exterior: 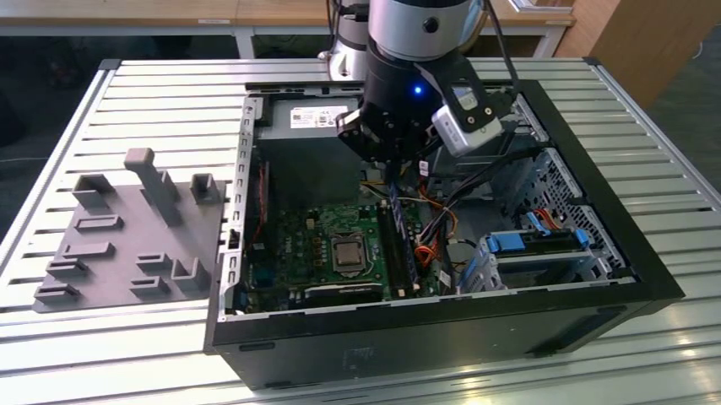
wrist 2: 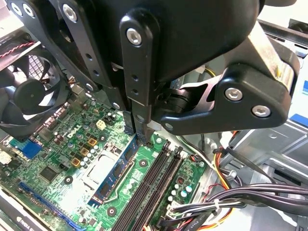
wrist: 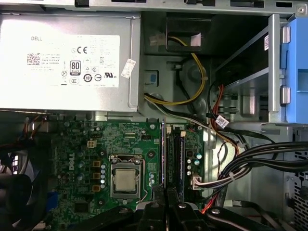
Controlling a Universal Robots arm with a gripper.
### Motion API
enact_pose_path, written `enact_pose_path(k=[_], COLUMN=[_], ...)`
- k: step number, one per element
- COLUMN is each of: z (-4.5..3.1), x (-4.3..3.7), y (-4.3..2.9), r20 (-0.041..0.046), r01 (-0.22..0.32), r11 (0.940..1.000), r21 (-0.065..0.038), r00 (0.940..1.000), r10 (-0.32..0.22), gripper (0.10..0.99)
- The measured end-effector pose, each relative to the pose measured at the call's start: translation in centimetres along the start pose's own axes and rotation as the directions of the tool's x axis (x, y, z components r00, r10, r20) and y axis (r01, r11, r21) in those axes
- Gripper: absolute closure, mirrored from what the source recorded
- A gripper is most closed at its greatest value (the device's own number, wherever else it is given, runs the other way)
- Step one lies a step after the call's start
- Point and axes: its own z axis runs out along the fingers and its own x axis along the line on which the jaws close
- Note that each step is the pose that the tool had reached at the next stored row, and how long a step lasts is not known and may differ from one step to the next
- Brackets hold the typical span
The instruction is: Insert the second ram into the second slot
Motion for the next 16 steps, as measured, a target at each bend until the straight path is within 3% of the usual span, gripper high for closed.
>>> enact_pose_path(k=[16], z=[0.33], x=[0.01], y=[-0.01], r20=[-0.0003], r01=[0.000], r11=[1.0000], r21=[0.000], r00=[1.0000], r10=[0.000], gripper=[0.949])
